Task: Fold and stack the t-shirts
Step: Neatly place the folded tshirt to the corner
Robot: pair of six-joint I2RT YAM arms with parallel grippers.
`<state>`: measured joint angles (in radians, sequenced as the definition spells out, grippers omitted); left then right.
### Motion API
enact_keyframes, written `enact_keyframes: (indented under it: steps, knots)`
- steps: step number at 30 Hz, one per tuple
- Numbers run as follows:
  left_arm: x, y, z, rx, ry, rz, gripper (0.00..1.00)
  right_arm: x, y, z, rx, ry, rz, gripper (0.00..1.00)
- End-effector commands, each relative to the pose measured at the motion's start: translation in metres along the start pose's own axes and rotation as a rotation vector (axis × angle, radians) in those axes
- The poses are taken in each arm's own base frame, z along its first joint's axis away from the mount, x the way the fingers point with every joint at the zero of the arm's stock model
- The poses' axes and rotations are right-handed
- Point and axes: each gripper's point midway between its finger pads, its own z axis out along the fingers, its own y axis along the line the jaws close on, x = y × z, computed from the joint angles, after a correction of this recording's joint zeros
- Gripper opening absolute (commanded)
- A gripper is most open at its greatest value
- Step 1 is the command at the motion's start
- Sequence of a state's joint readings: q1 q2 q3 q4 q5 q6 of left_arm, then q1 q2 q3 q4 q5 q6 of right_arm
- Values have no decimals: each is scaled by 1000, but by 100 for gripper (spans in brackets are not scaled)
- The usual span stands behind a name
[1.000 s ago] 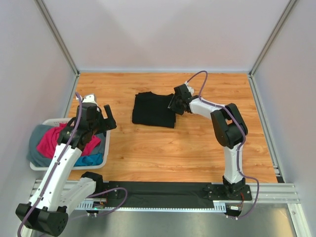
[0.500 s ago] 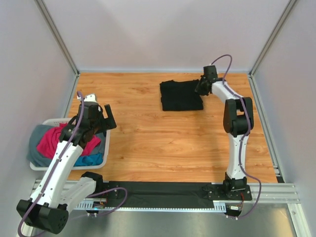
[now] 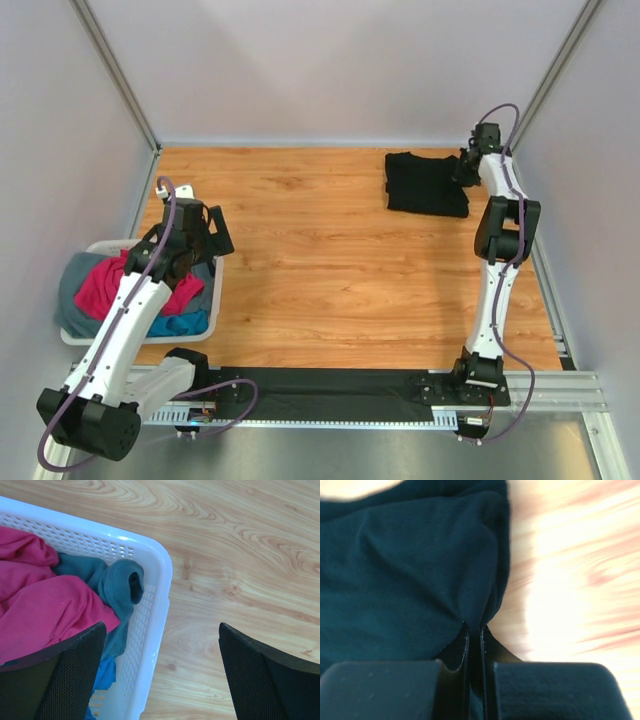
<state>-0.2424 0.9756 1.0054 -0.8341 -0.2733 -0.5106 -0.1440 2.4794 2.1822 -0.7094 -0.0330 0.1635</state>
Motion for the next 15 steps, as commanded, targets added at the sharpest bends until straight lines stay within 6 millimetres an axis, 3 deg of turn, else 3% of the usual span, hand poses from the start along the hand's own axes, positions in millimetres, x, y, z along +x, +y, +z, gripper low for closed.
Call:
enact_keyframes:
  steps: [1, 7, 15]
  knots:
    - [-21, -4, -7, -3, -53, -27, 100, -28, -36, -11, 3, -32, -13, 0]
    - [-27, -6, -3, -28, -39, -49, 100, -59, -91, -27, 184, -105, -169, 4]
    - [-38, -10, 5, -66, -6, -46, 99, -79, -148, -22, 362, -168, -212, 0]
